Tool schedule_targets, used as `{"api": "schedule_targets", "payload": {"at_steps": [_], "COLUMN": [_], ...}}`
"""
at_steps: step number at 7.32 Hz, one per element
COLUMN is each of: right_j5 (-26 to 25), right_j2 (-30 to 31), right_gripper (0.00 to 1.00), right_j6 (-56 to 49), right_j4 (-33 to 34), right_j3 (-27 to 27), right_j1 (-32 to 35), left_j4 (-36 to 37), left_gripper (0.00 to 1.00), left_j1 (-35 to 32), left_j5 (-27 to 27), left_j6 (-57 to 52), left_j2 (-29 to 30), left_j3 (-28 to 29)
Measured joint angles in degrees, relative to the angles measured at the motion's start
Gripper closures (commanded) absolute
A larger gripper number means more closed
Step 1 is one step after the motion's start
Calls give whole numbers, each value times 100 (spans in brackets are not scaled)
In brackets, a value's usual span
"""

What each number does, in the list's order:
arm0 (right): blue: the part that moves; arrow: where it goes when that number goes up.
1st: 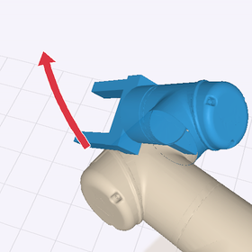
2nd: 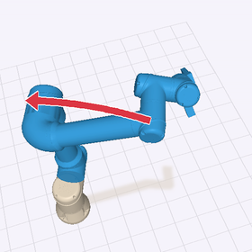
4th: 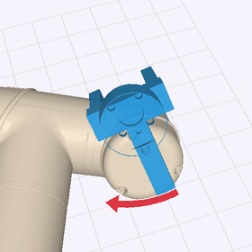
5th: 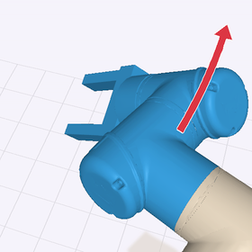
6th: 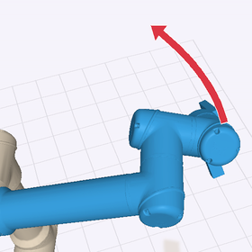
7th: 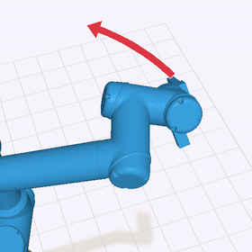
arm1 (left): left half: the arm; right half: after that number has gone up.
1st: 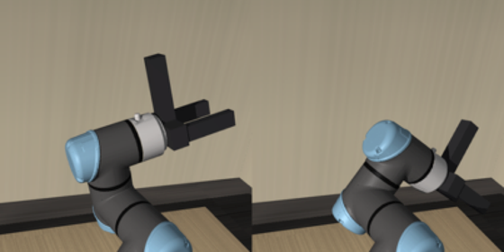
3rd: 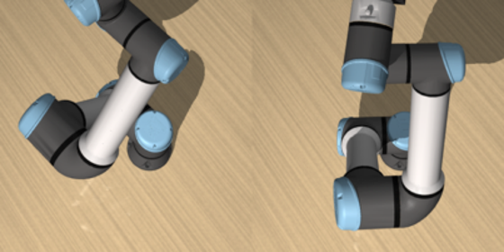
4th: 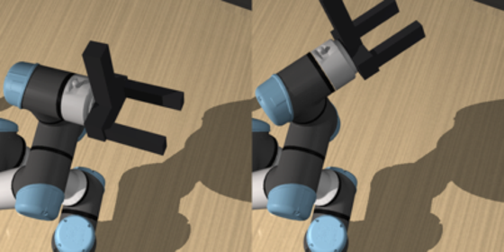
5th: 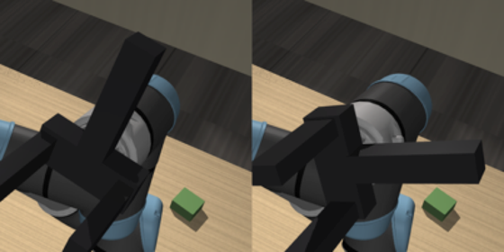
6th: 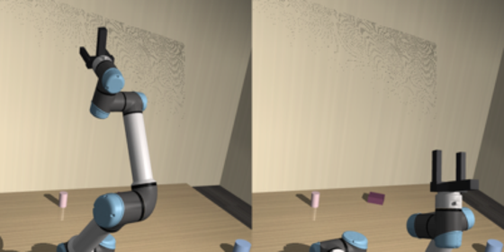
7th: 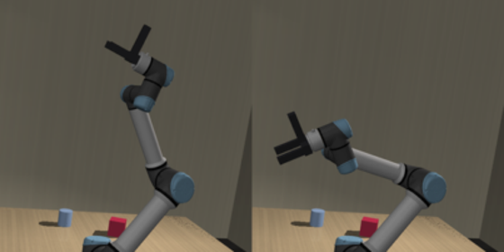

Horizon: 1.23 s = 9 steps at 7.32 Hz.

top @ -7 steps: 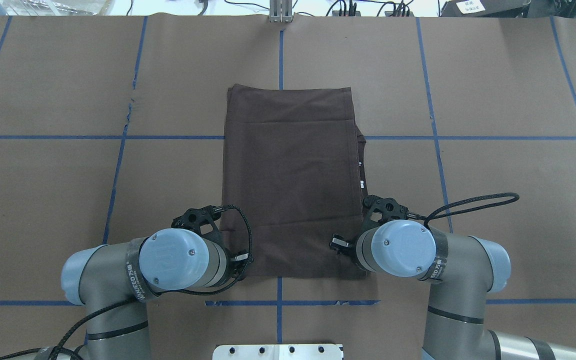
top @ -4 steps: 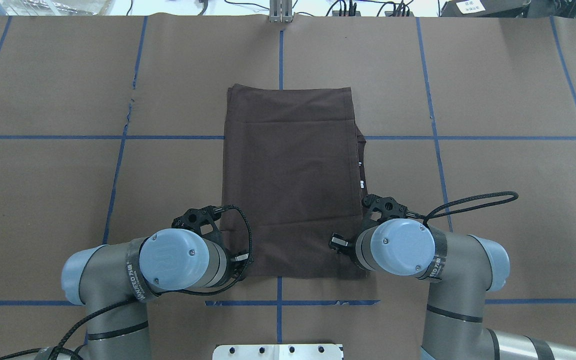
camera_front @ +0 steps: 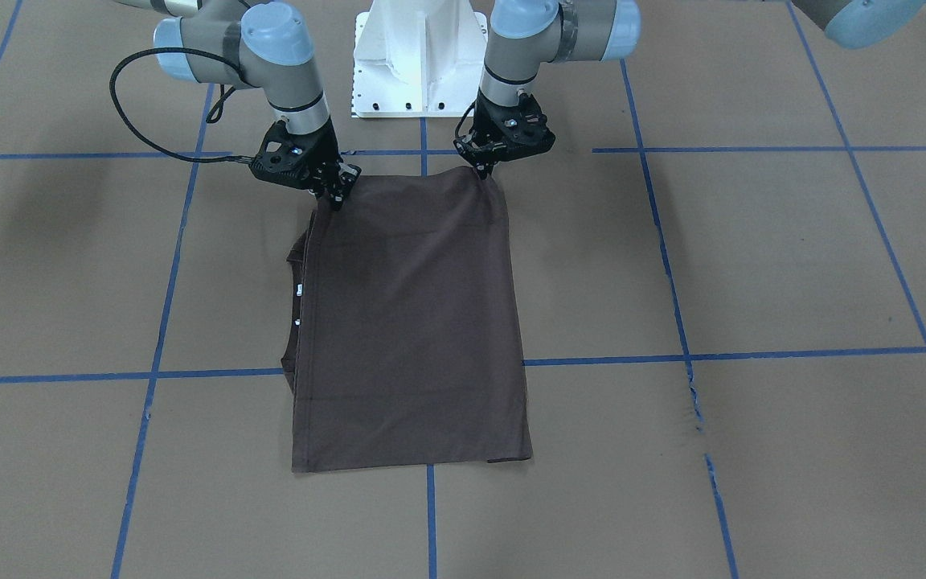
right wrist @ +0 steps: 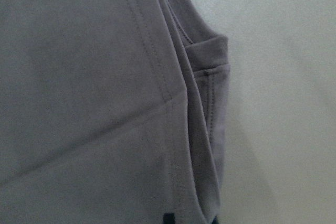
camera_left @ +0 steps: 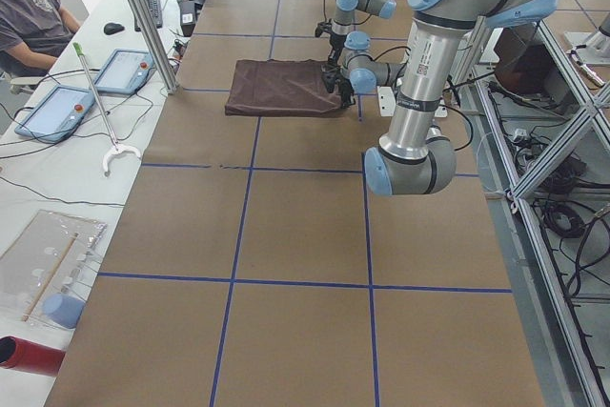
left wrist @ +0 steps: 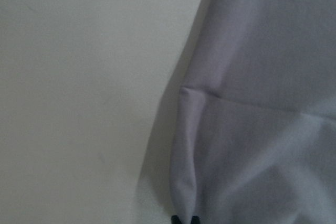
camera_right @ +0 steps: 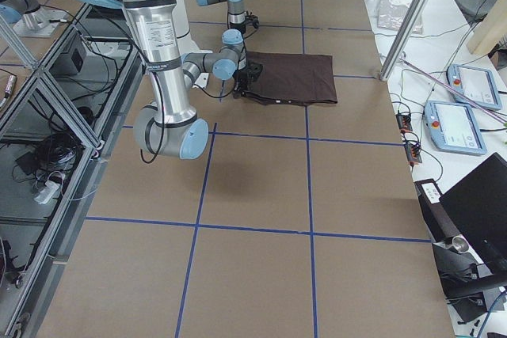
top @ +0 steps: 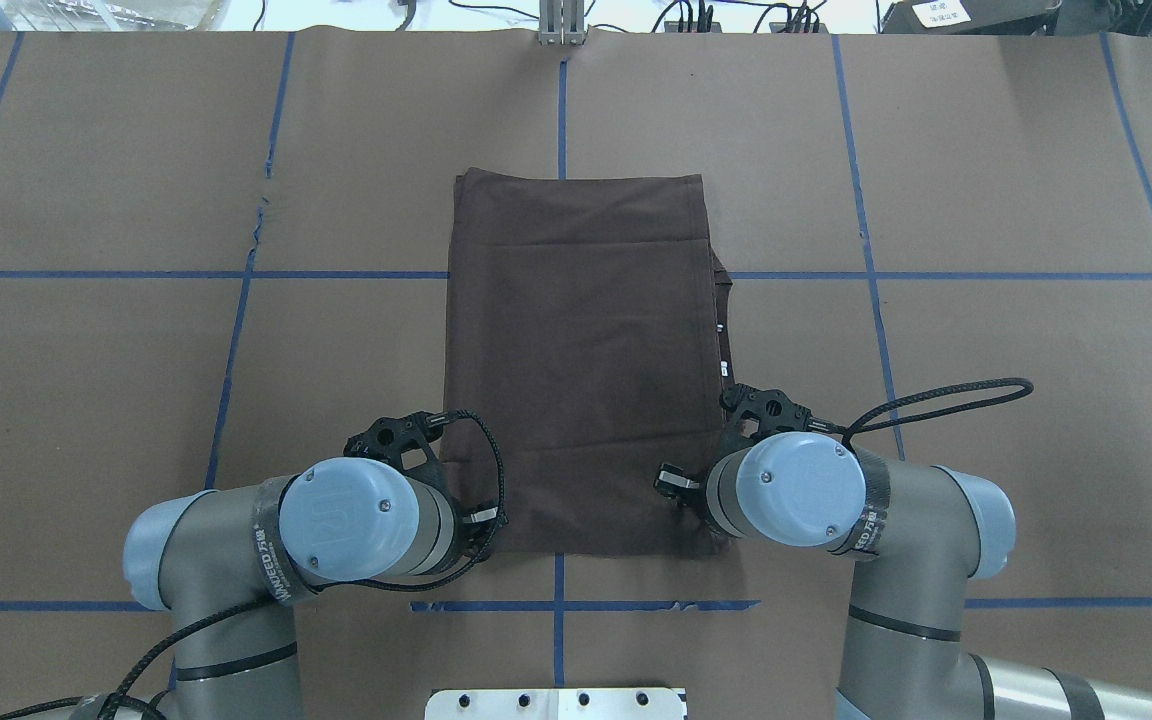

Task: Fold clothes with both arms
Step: 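Grasp both near corners with the left and right grippers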

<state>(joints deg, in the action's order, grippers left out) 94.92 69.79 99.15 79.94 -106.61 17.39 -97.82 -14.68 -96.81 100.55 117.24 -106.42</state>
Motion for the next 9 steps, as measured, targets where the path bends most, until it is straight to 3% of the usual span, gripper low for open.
{"api": "schedule_targets", "payload": {"at_steps": [5,9], "right_j5": [62,434], "right_j2": [-6,274], "right_gripper": [100,100], "right_j6": [-15,-87], "right_j4": [28,-1], "right_j3": [-108,-834], "right_j1": [54,77], "left_j4": [20,96], "left_gripper": [100,100], "left_j1": [-13,224], "left_j5": [-9,-5], "left_j6": [0,14], "left_j2": [-50,-156], "left_j3": [-177,-624]}}
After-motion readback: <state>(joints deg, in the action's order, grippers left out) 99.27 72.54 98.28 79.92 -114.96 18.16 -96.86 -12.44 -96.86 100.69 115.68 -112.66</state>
